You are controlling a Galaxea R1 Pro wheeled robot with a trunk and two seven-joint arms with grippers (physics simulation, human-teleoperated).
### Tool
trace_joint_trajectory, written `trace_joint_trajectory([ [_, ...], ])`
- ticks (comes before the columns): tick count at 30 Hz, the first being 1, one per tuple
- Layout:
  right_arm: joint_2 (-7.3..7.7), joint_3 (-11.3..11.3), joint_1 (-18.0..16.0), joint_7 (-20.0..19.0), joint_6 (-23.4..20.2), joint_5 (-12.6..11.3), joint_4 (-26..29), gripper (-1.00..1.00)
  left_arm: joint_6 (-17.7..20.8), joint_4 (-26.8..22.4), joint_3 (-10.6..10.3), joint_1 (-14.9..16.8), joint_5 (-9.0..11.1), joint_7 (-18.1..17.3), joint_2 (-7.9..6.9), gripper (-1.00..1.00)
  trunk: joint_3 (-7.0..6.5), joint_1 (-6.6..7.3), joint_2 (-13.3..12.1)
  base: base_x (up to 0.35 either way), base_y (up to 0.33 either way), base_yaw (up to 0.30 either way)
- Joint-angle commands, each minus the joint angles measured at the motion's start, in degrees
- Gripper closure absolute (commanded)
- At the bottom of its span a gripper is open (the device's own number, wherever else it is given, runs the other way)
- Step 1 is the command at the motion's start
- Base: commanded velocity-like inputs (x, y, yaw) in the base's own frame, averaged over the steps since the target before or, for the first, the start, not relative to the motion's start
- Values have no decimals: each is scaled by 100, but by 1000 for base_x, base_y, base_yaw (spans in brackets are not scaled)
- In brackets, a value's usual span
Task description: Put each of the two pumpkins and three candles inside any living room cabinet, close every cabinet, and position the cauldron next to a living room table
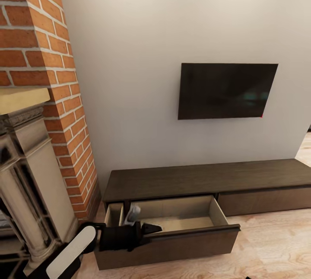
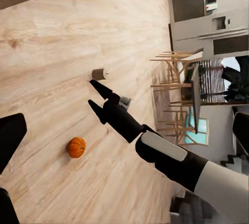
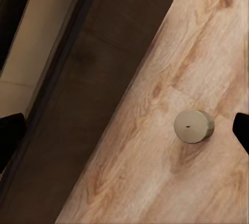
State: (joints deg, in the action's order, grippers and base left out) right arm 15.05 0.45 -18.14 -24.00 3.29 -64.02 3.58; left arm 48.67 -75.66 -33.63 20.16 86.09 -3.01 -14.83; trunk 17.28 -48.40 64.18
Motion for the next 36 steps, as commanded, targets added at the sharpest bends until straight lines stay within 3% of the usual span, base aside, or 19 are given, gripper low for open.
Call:
trace_joint_trajectory([
  [1,2,3,-5,1,14,-14,-10,-100,-44,39,-9,6,-78,-28,7,-100,7,0,5,0,0,0],
  [4,11,-5,-5,75,-75,-31,-24,-100,-291,270,-36,5,-235,-24,60,-100,7,0,5,0,0,-2],
  [9,8,0,-5,140,-14,-26,-233,-100,-850,670,-365,5,-324,-15,183,-100,29,0,5,0,0,-117],
  [14,-14,10,-5,172,589,-3,-423,-100,-1204,742,-580,5,-320,-13,198,-100,62,0,5,0,0,-195],
  [15,-18,15,-5,175,734,5,-478,-100,-1254,731,-702,5,-321,-8,191,-100,67,0,5,0,0,-229],
  [30,-8,19,-5,185,805,17,-601,-100,-1272,769,-803,-4,-346,14,182,-100,91,0,5,0,0,-75],
  [36,-18,39,-5,186,815,28,-611,-100,-1280,771,-975,-4,-679,19,191,-100,91,0,5,0,0,-200],
])
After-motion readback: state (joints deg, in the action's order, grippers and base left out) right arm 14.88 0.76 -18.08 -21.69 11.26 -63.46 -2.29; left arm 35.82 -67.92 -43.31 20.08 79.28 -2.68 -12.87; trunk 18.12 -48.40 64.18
